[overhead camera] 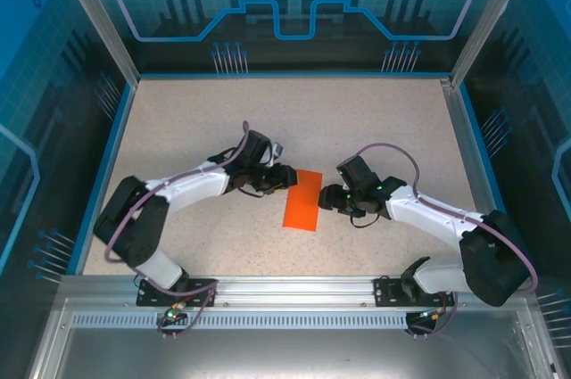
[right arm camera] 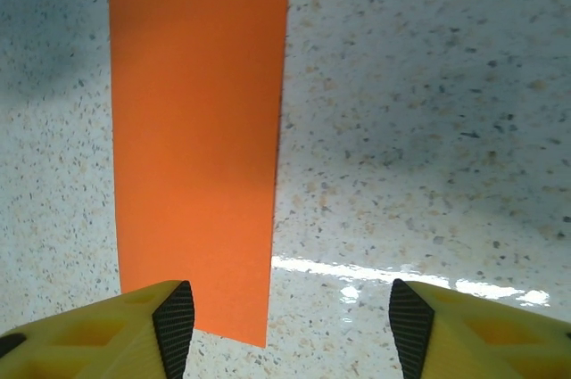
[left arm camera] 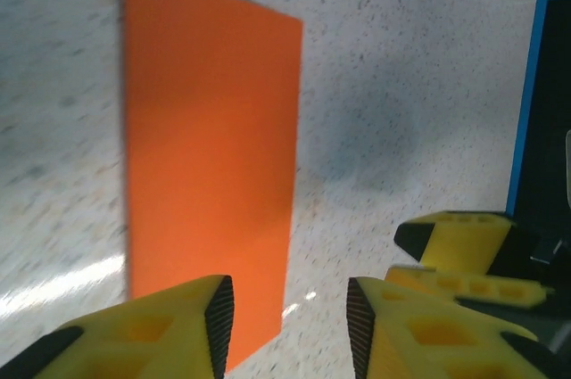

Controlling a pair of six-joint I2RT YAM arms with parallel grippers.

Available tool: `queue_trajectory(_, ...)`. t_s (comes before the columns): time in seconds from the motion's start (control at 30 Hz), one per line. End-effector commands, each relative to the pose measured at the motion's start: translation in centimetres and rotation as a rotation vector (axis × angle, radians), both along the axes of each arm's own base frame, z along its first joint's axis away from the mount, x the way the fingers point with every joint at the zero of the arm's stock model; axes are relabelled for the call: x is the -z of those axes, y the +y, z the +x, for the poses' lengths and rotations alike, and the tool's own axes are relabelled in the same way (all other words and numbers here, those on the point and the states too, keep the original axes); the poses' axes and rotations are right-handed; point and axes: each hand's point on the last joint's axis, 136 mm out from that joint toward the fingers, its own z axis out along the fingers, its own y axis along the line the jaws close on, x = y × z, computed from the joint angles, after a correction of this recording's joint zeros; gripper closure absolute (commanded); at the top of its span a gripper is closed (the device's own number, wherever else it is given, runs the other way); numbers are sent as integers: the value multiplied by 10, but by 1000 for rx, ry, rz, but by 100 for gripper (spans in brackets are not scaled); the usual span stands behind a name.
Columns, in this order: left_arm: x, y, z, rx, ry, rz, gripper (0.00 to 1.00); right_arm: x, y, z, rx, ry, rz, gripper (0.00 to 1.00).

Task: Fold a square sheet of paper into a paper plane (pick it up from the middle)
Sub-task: Move the paper to the center of the table, then third fold the triangle at the center of the table.

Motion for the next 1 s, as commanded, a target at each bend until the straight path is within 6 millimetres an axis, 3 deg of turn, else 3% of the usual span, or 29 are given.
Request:
queue_trajectory(0.0,10,-16,6,26,56,-11,63,2,-6,2,50,4,16,35)
queue_trajectory(0.3,59,-16,11,5,186,77,67,4,-1,-1,36,6,57,26)
queue_trajectory(0.57,86,16,2,-69,220,240,67,10,6,-5,21,47,69,25)
queue_trajectory(0.97,94,54,-20,-188,225,332,67,20,48,-34,-51,153,116,27)
